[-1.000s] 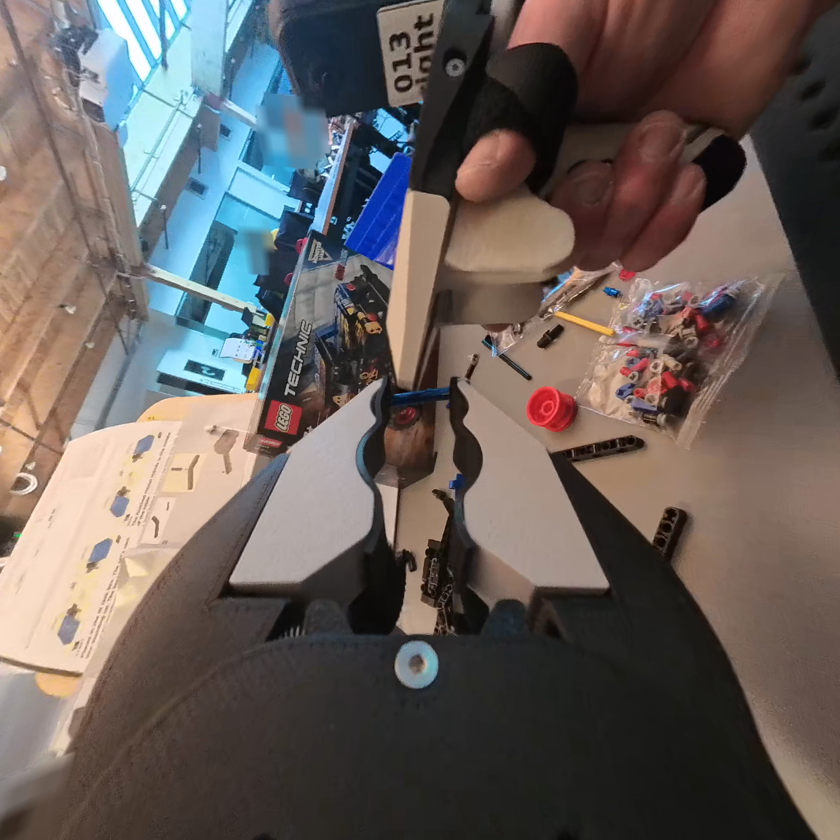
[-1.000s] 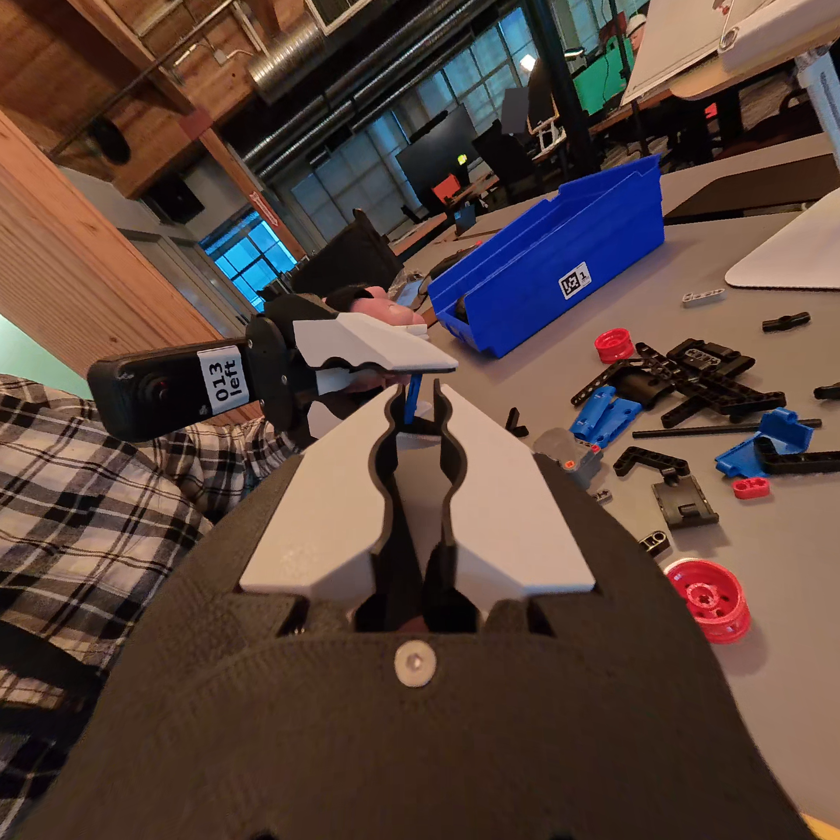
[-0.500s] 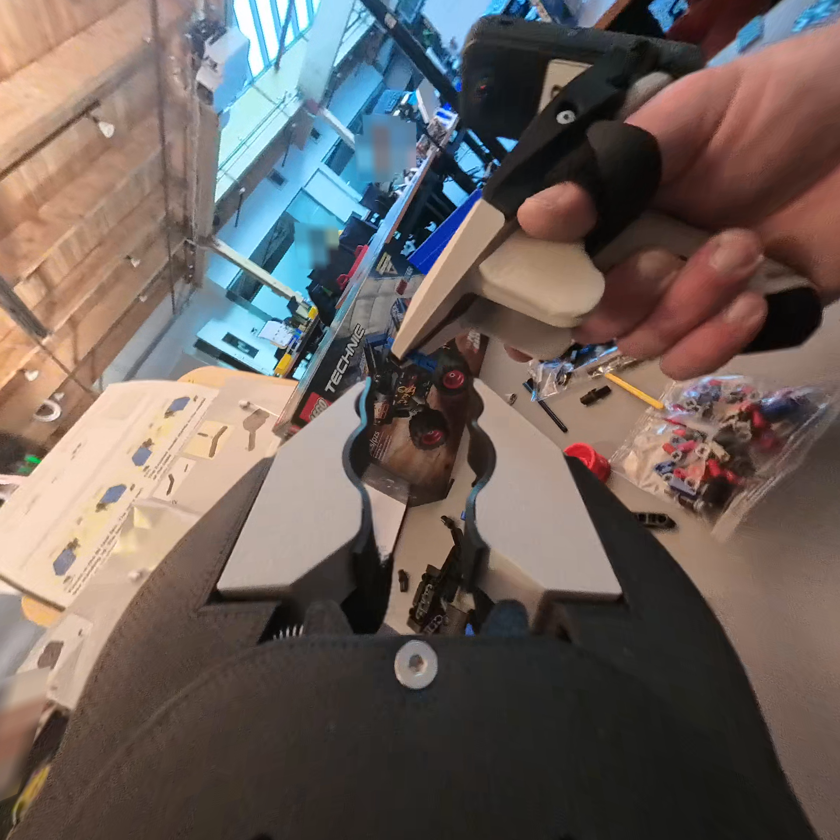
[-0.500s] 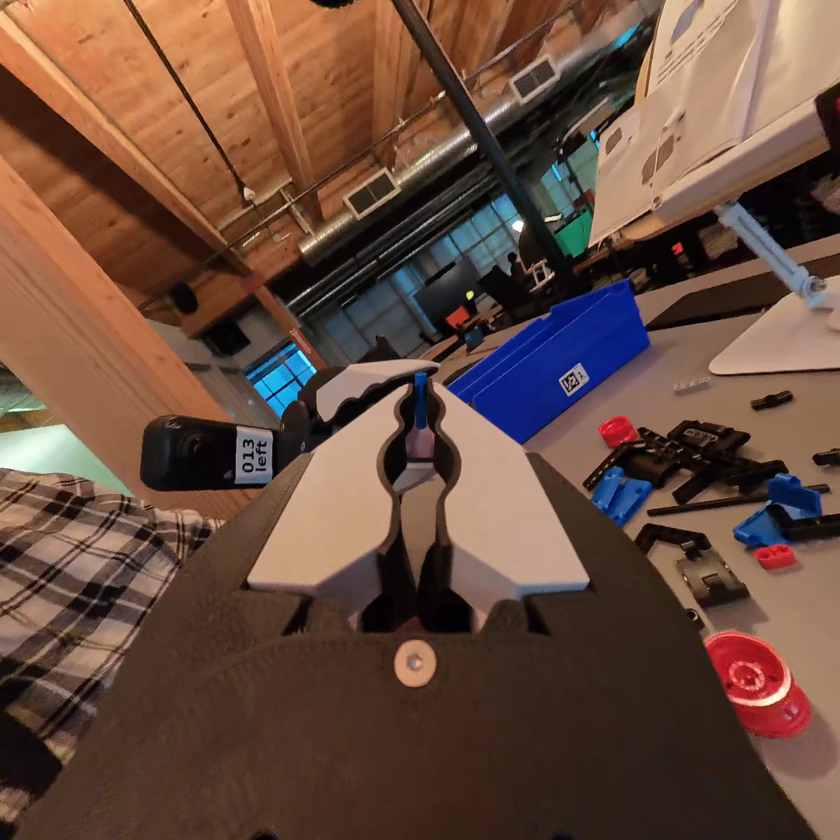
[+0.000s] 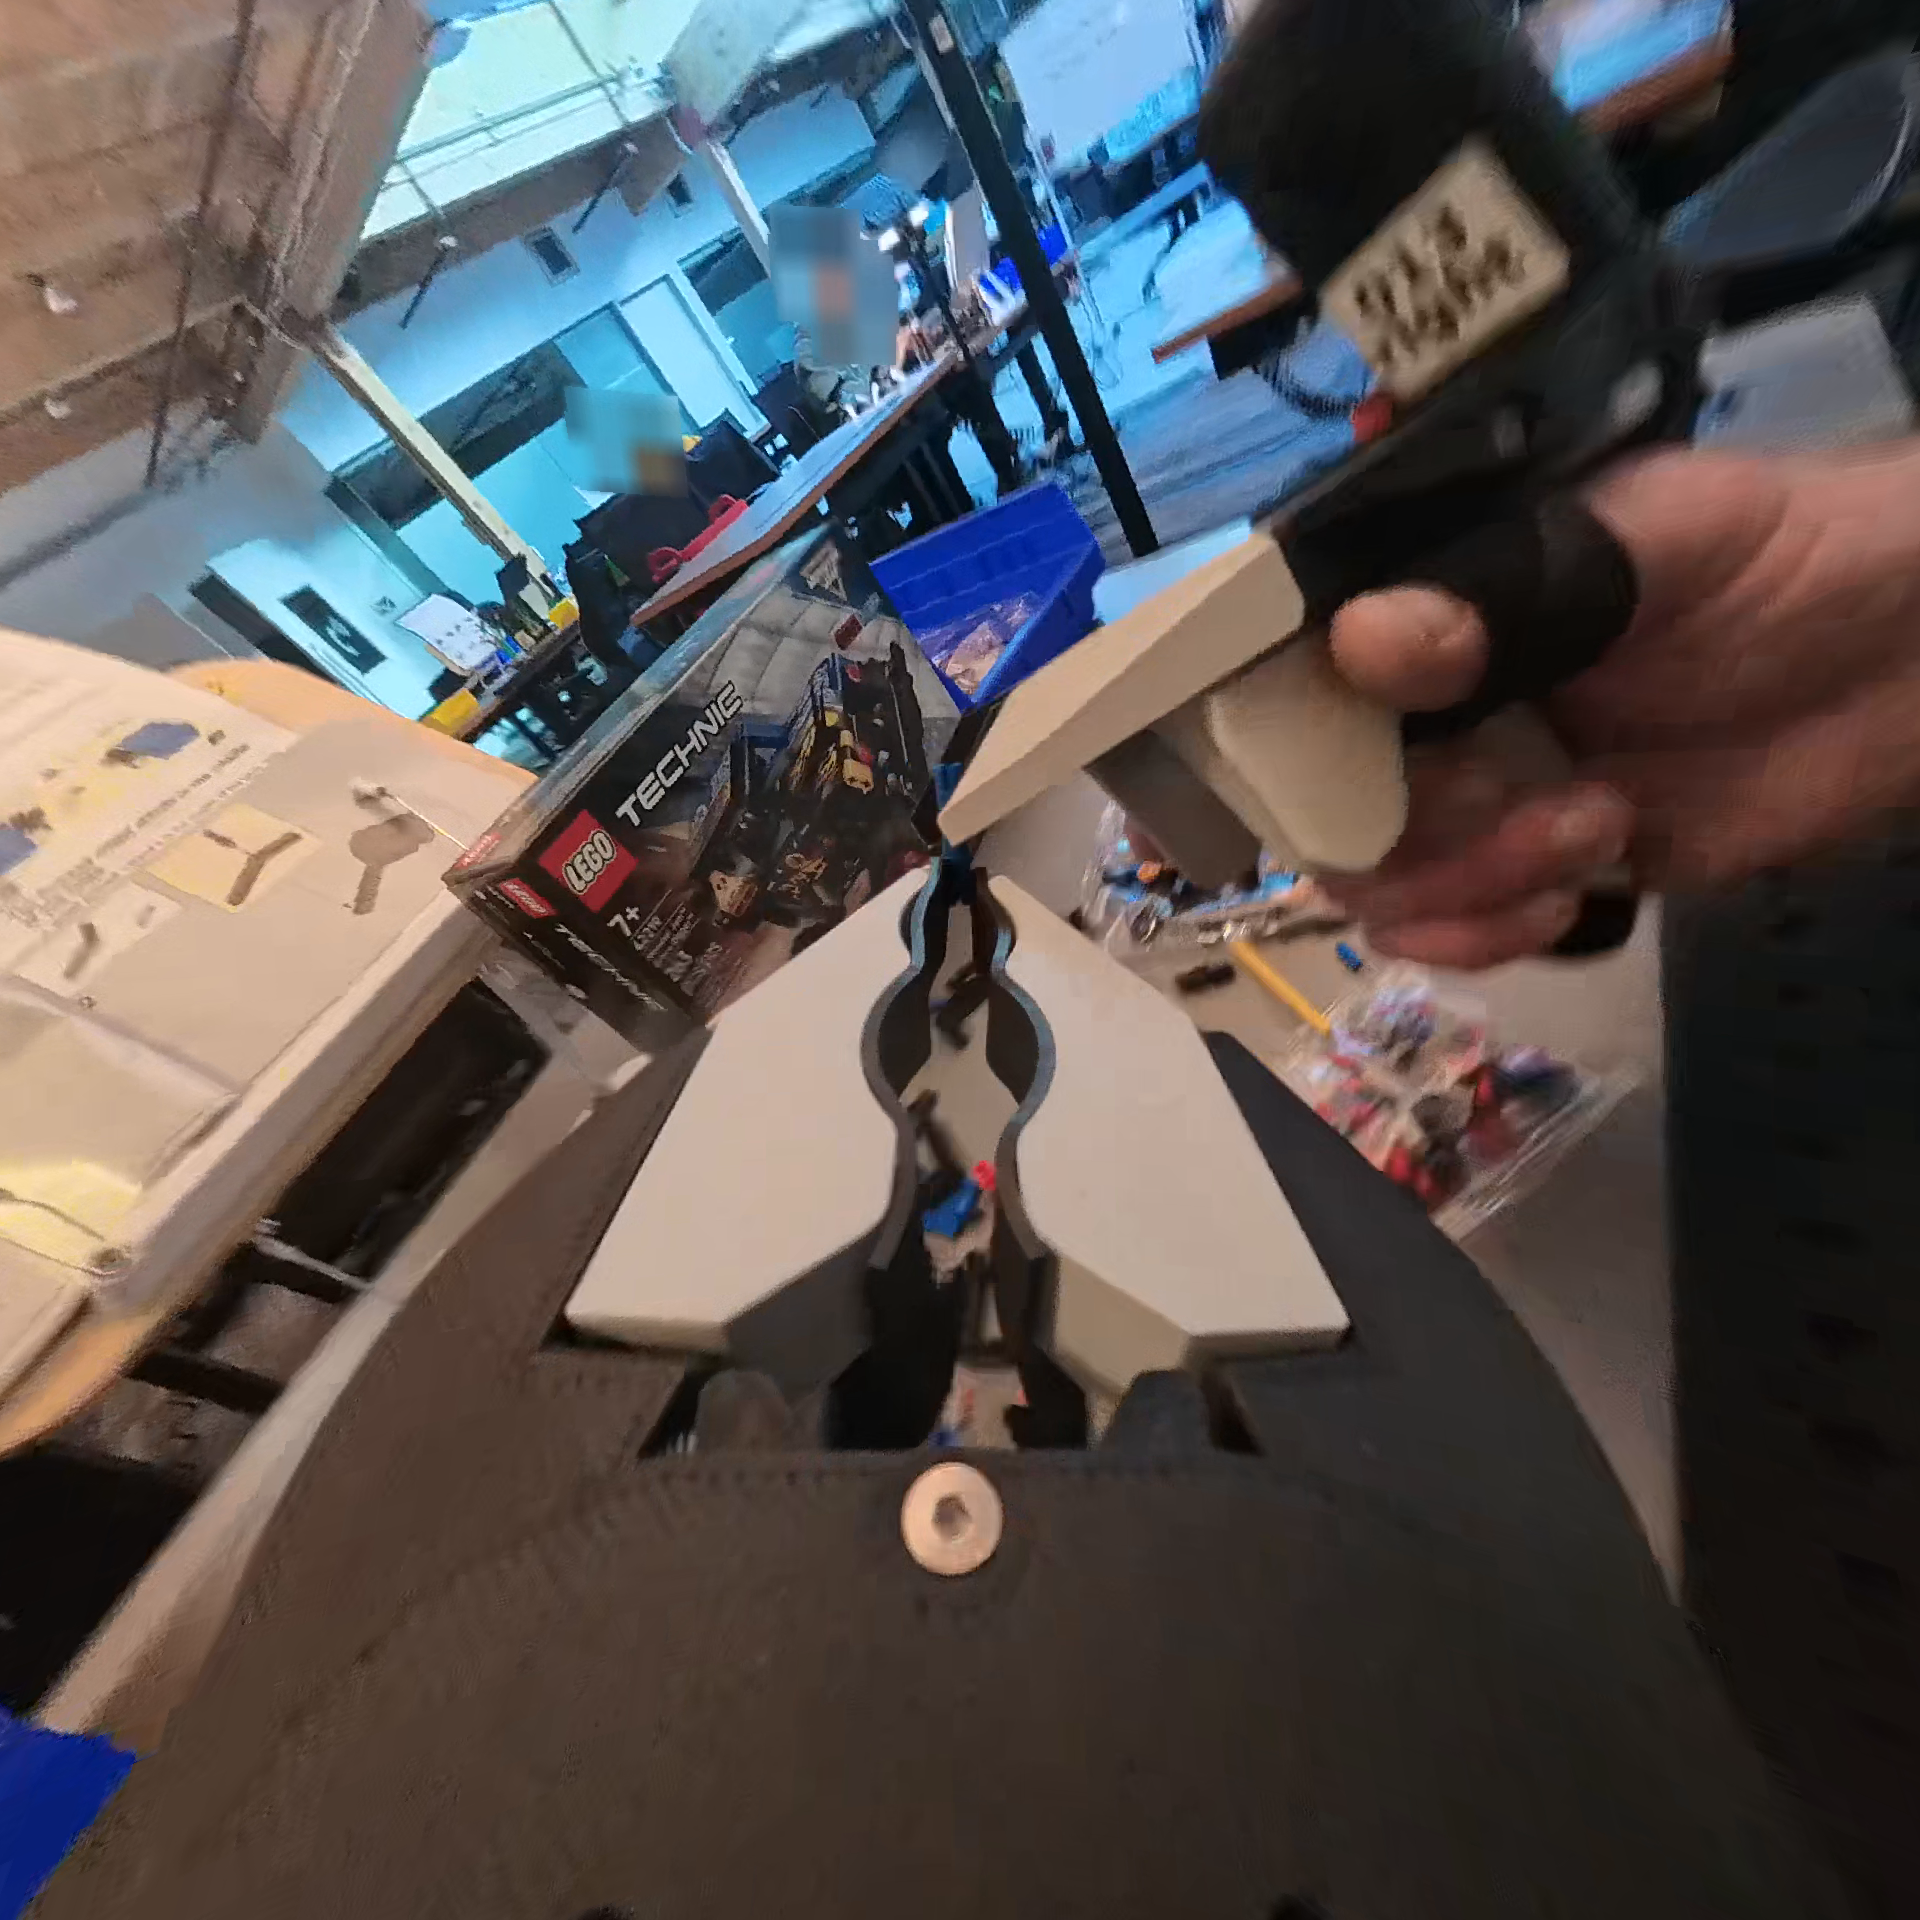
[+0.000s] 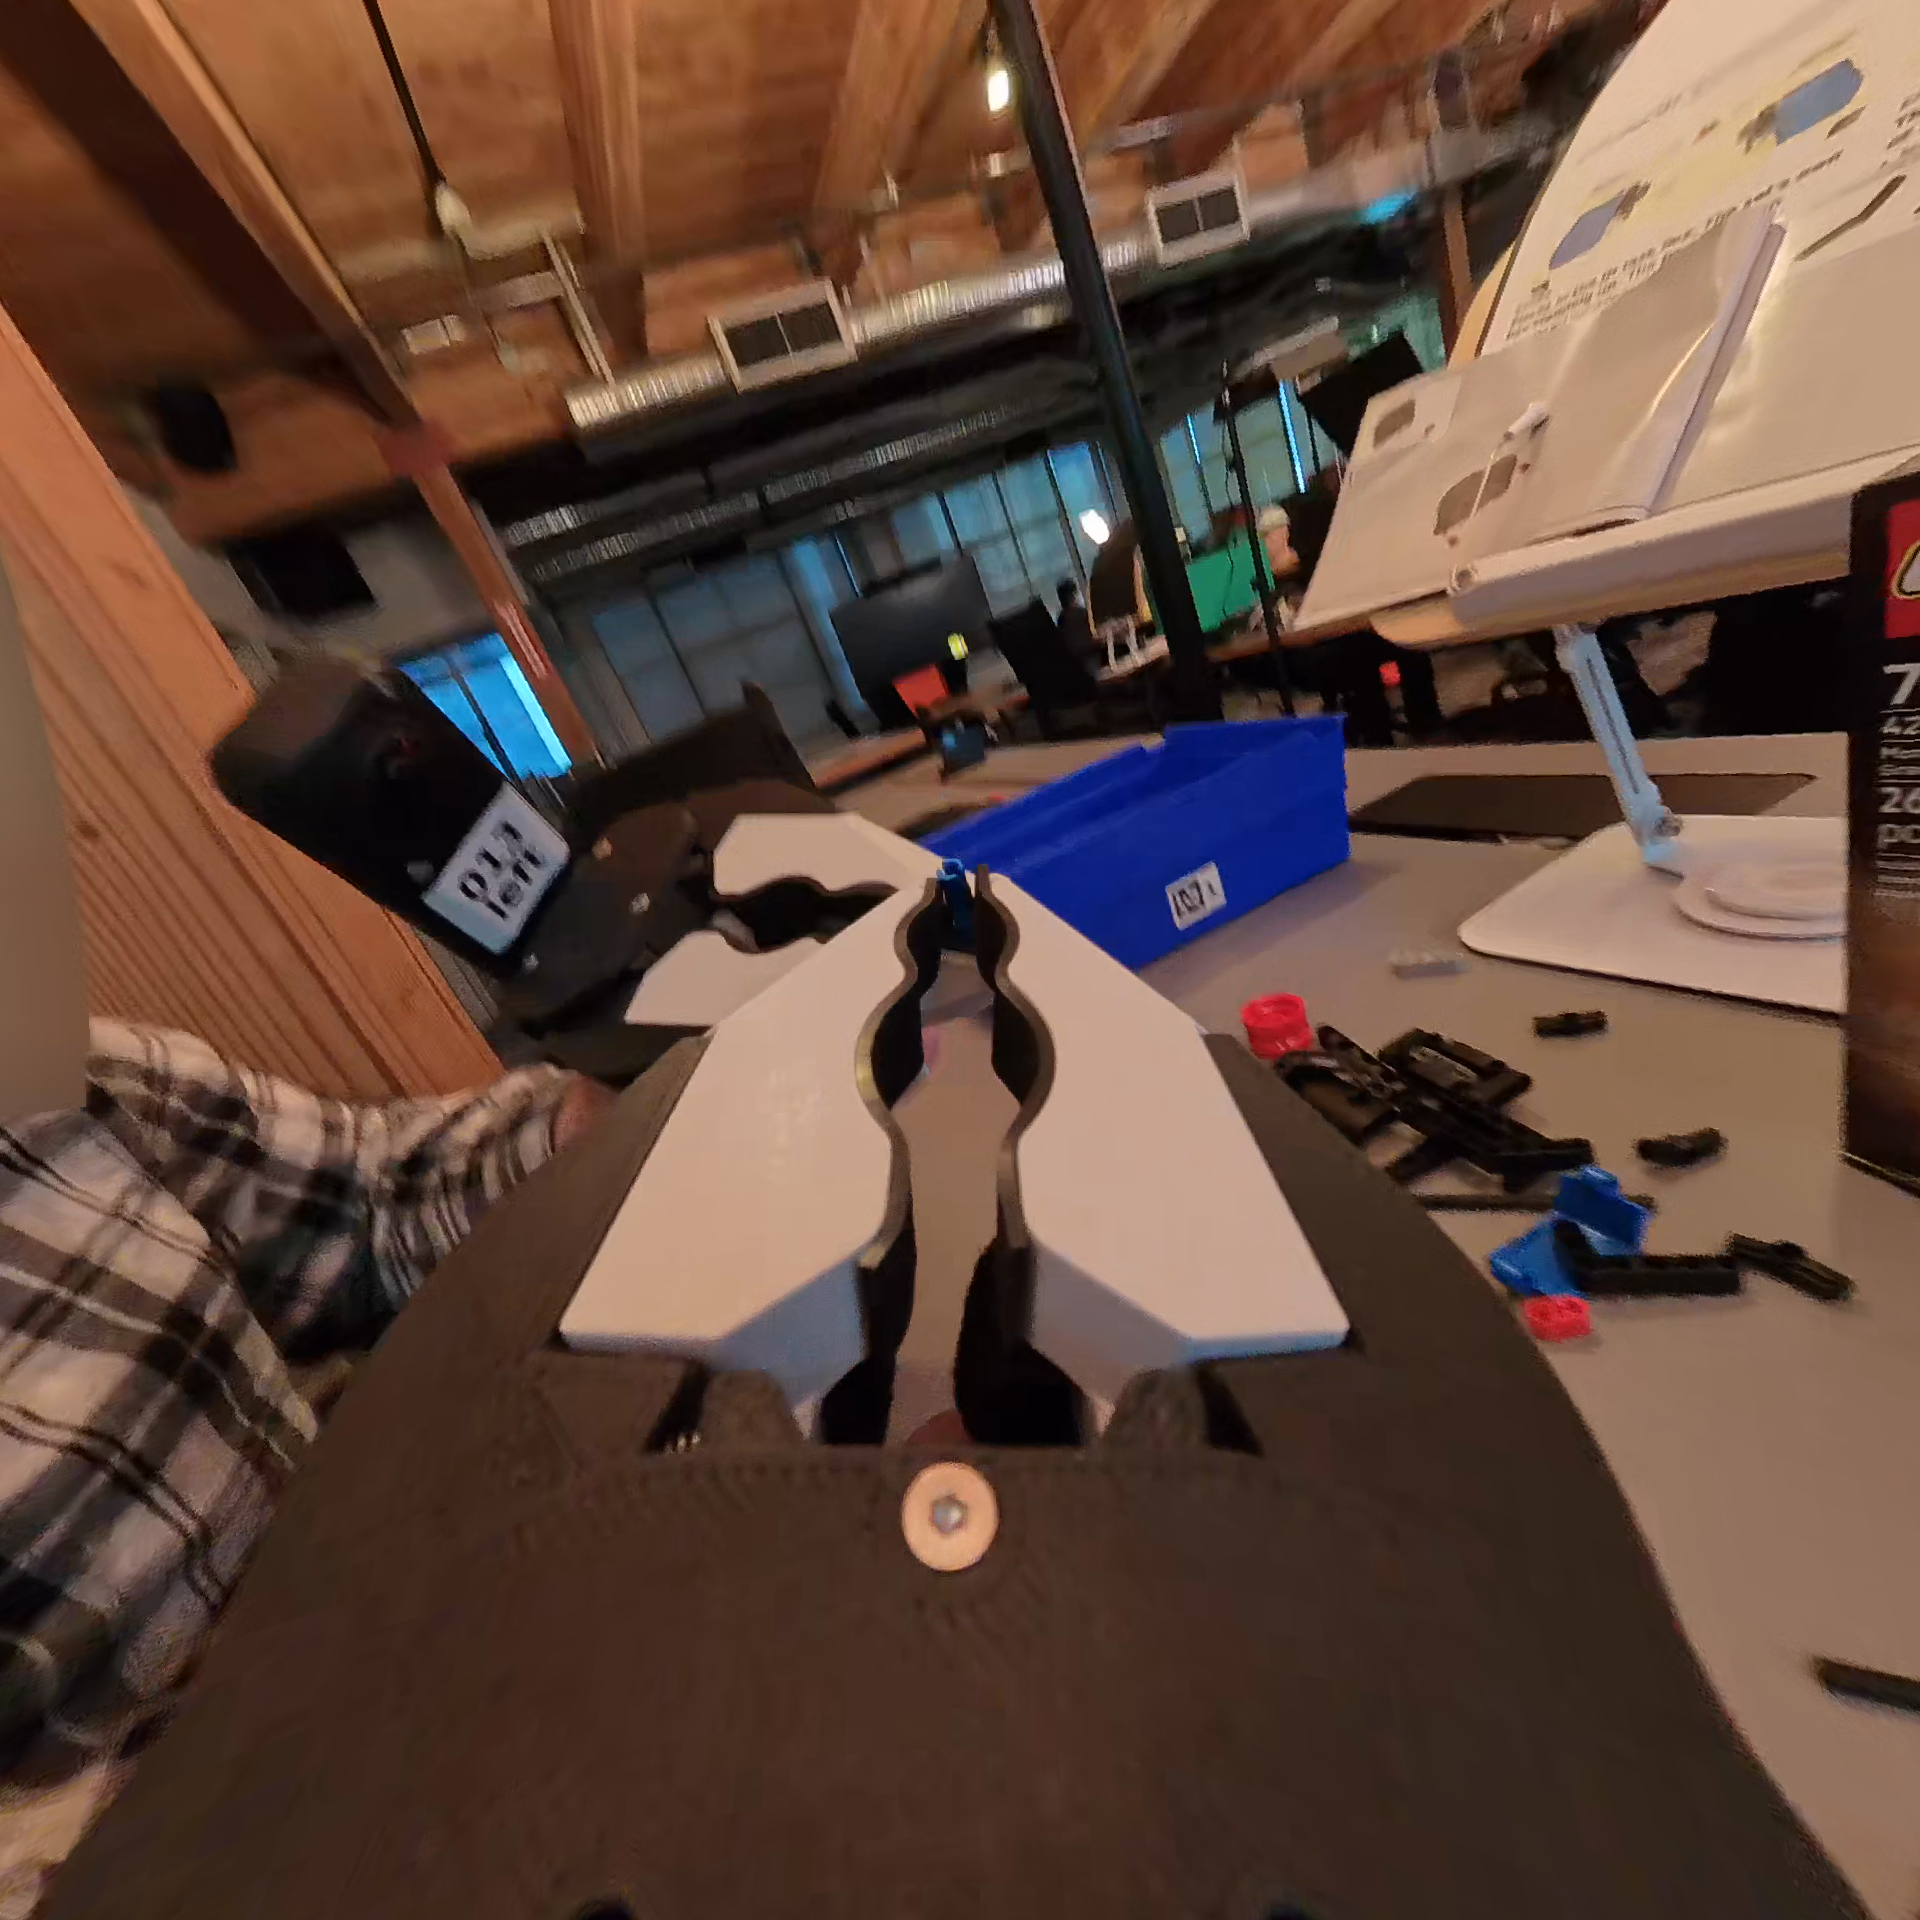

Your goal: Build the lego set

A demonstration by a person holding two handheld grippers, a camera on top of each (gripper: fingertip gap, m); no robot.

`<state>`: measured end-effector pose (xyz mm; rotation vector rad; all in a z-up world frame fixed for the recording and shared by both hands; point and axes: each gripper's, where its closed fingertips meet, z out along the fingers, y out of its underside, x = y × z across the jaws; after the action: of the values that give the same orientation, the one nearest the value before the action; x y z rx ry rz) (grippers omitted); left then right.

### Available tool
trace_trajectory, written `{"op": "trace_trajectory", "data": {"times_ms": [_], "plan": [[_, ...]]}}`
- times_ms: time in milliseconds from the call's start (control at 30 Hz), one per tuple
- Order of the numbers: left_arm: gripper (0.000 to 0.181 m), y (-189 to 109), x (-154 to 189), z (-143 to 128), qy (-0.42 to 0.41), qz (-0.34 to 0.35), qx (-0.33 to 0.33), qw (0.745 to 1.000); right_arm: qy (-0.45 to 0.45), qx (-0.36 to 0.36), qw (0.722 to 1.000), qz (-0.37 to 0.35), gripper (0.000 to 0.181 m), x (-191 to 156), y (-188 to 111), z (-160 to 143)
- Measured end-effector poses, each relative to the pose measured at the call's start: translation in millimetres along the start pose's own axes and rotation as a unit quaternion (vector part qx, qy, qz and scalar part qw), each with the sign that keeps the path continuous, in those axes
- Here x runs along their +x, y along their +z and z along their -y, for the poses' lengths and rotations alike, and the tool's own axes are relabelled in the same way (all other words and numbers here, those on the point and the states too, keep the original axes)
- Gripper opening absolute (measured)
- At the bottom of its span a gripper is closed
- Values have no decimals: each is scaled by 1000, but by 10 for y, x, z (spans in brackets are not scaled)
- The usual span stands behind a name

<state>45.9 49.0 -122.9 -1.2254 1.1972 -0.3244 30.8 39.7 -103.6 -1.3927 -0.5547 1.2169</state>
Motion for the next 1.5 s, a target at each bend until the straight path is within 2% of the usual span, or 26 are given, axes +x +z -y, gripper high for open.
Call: {"op": "trace_trajectory", "data": {"times_ms": [100, 167, 367, 567, 700, 767, 867, 967, 1233, 1300, 1367, 1433, 1500], "plan": [[1, -11, 78, -108, 138, -18, -47, 989, -53, -82, 995, -5, 5, -15, -31, -129], [1, -12, 82, -140, 186, -20, -70, 980, -86, -129, 988, -8, 11, -16, -63, -183], [1, -26, 36, -122, 231, -23, -73, 970, -148, -200, 968, -22, 10, 38, -145, -151], [1, -12, 72, -123, 272, -21, -72, 959, -105, -213, 971, 15, 13, -30, -115, -208], [1, -14, 105, -157, 290, -27, -74, 954, -101, -211, 972, 15, 8, -26, -107, -236], [1, -14, 122, -156, 288, -30, -71, 955, -102, -212, 972, 15, 3, -23, -105, -245], [1, -12, 102, -145, 287, -26, -69, 955, -112, -212, 971, 3, 10, 10, -106, -237], [1, -16, 69, -134, 283, -22, -69, 957, -121, -217, 969, 0, 10, 16, -113, -231], [1, -48, 53, -155, 279, -21, -72, 957, -133, -223, 966, -3, 3, 26, -50, -273], [3, -87, 58, -181, 253, -33, -68, 964, -134, -230, 964, 4, 2, 20, -36, -292], [23, -184, 7, -332, 200, -53, -99, 973, -148, -246, 958, -3, 2, 86, -28, -325], [25, -337, 30, -609, 144, -100, -149, 973, -182, -286, 941, -6, 2, 178, -29, -464], [28, -497, 195, -866, 57, -168, -190, 965, -211, -328, 921, 6, 2, 218, -10, -645]]}}
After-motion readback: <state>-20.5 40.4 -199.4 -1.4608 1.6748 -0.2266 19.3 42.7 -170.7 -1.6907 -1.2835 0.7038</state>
